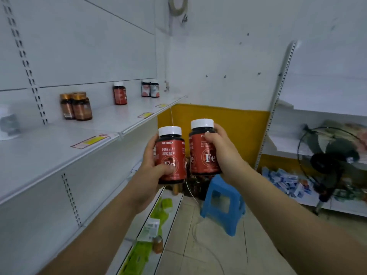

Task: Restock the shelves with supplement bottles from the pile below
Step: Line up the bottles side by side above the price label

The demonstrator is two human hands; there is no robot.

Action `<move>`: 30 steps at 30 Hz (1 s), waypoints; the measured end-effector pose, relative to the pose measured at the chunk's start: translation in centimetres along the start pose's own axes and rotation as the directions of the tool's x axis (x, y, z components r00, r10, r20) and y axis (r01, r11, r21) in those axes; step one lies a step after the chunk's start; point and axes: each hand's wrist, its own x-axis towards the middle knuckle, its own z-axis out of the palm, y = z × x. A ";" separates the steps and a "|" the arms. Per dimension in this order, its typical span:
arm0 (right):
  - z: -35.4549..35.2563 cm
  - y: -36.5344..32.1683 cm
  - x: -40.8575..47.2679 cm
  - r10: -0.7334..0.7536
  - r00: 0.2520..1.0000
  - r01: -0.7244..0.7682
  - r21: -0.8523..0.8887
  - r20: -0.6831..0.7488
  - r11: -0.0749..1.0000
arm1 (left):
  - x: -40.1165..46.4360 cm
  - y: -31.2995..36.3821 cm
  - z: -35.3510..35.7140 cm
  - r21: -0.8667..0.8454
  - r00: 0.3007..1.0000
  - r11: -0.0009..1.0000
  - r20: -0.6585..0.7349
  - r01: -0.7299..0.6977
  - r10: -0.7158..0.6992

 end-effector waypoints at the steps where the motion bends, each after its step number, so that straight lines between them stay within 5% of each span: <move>1: -0.1 0.6 2.4 -0.005 1.000 0.005 -0.005 -0.003 1.000 | 2.4 -0.5 -0.5 -0.009 1.000 1.000 -0.011 -0.005 0.005; 13: -3.4 2.1 27.4 -0.052 0.996 0.048 -0.042 -0.079 0.998 | 27.9 -3.1 -3.7 -0.012 0.998 0.999 -0.028 -0.048 0.047; 19: -4.3 3.0 39.4 -0.092 0.996 0.092 -0.021 0.022 0.996 | 36.7 -3.9 -4.2 0.066 0.970 0.990 -0.200 -0.126 0.136; 25: -3.7 4.0 51.2 -0.127 0.951 0.122 0.036 0.281 0.992 | 43.2 -4.2 -4.0 0.159 0.866 0.970 -0.441 -0.182 0.235; 30: 0.1 4.2 58.3 -0.168 0.851 0.138 0.097 0.498 0.986 | 46.2 -2.5 -4.2 0.245 0.697 0.954 -0.654 -0.173 0.295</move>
